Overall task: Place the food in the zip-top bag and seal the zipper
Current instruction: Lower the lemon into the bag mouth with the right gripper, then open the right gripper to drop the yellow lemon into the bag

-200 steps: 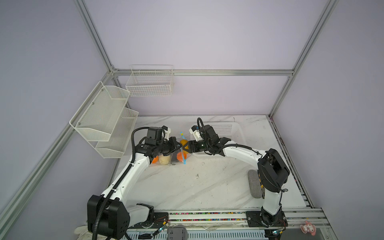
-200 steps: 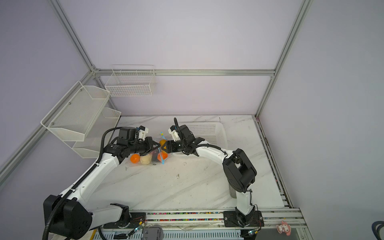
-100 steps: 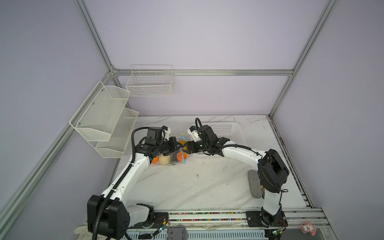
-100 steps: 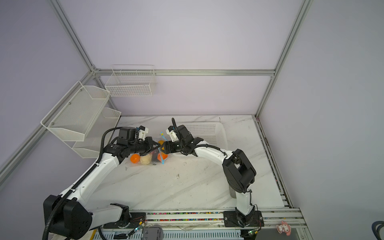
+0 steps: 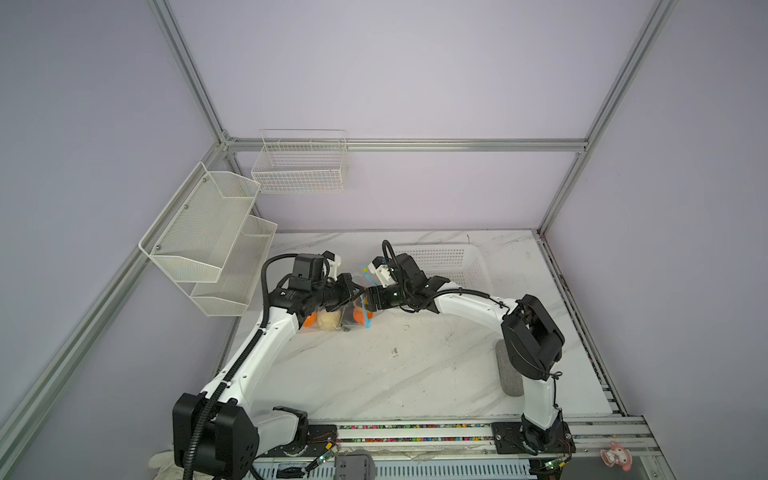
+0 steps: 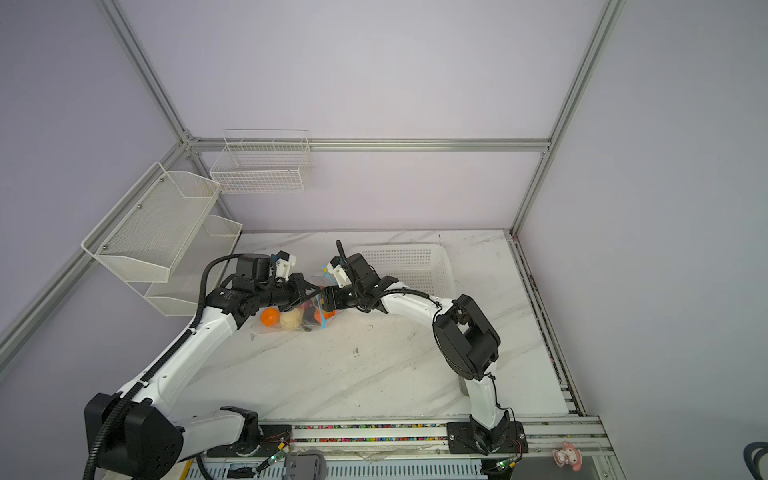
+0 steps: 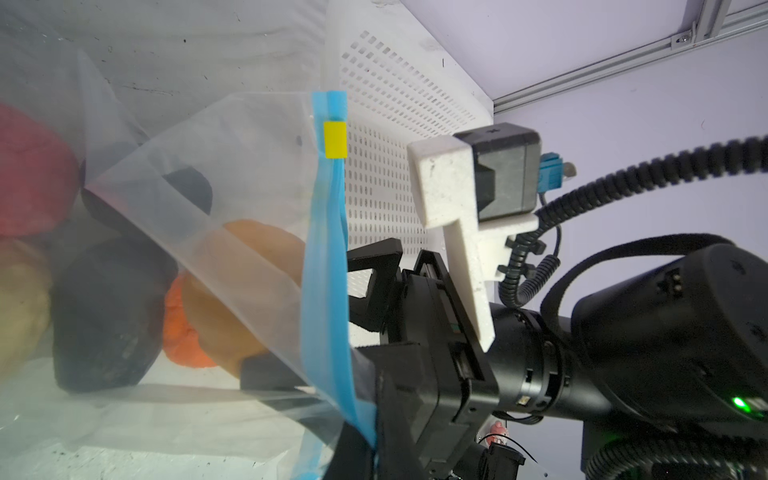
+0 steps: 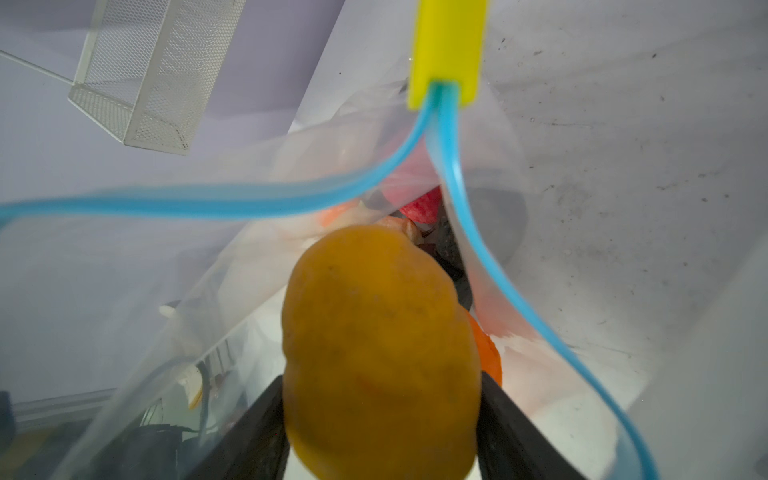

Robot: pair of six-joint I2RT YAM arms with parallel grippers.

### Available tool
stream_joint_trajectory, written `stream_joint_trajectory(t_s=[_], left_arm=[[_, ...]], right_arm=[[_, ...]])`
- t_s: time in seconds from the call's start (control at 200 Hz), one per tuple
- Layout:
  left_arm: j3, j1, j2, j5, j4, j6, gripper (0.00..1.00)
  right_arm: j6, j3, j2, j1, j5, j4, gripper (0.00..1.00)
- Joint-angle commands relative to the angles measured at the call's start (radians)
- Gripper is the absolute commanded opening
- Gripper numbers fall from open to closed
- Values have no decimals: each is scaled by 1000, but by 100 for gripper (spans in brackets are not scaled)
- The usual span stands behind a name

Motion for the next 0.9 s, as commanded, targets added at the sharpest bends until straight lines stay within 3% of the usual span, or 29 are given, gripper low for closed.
stream_joint_trajectory(t_s=[0.0,0.615,0.895], left_arm=[[79,8,-37,13,29,-9,0],[83,7,-32,13,31,-8,0],[73,7,-32,10,31,-4,0]], right_arm=[[5,25,8,11,-16,14,68],[15,62,39,27,-27,14,74],[3,9,-44,28,31,-17,75]])
